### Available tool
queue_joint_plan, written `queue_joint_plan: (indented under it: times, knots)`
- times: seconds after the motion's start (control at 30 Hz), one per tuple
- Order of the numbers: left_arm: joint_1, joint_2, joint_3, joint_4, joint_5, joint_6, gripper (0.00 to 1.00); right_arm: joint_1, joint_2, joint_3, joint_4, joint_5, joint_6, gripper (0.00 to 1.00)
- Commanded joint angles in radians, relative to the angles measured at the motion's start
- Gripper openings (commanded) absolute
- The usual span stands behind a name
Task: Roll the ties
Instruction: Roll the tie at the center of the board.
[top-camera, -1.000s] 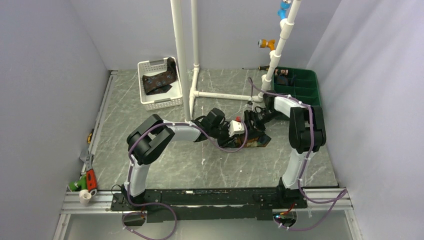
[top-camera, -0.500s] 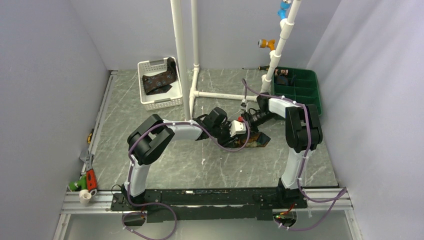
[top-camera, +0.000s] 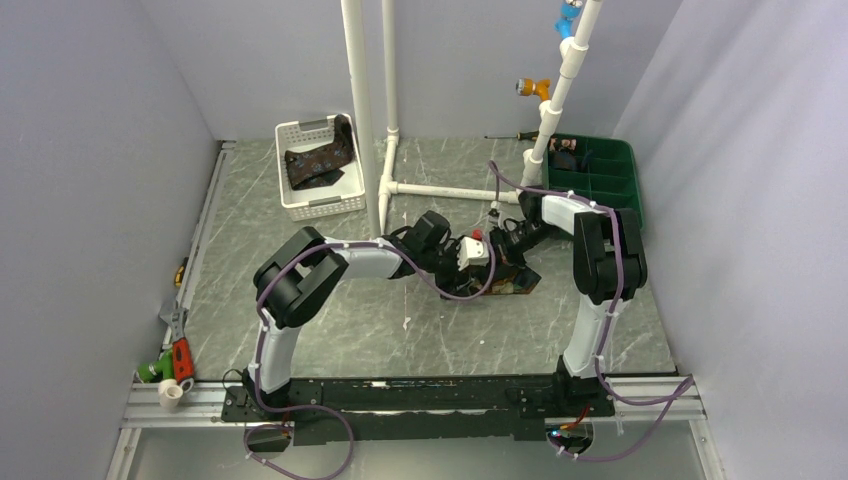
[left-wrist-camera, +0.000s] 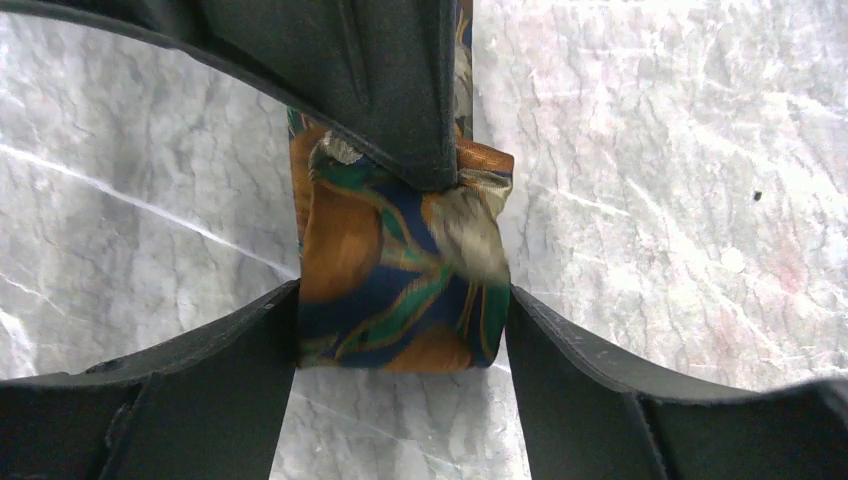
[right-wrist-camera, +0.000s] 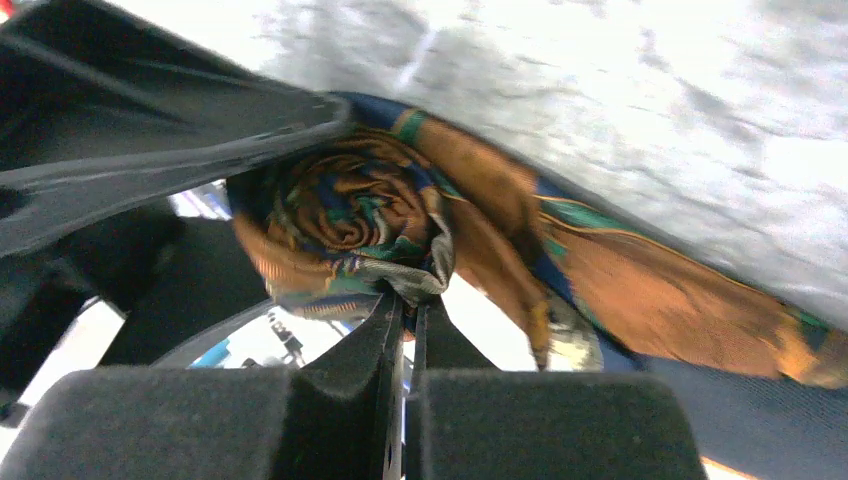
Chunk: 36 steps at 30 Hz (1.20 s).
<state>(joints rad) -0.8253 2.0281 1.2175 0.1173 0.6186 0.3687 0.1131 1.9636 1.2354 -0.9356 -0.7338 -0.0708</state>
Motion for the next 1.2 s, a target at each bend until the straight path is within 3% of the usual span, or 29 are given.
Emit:
queue_joint_plan:
  times: [0.0, 0.43, 0.7, 0.77, 1.0, 1.17]
  knots:
    - [-0.001, 0.022, 0.065, 0.084, 0.073, -0.047, 0.77, -0.001, 0.04, -0.006, 0.119, 0.392, -0.043, 0.0]
    - [-0.016, 0.115, 0.107, 0.243, 0.122, -0.157, 0.79, 0.009, 0.084, -0.016, 0.176, 0.462, -0.048, 0.0]
    - [-0.024, 0.174, 0.102, 0.349, 0.06, -0.281, 0.71, 0.024, 0.096, -0.003, 0.159, 0.387, -0.033, 0.0]
    - [-0.028, 0.177, 0.098, 0.353, 0.056, -0.265, 0.63, 0.03, 0.099, 0.001, 0.147, 0.365, -0.037, 0.0]
    - [-0.022, 0.143, 0.052, 0.24, 0.01, -0.209, 0.08, 0.009, 0.054, 0.048, 0.036, 0.195, -0.077, 0.0]
    - [-0.003, 0.087, -0.073, 0.218, 0.055, -0.21, 0.0, -0.067, -0.044, 0.071, -0.016, 0.021, -0.095, 0.1]
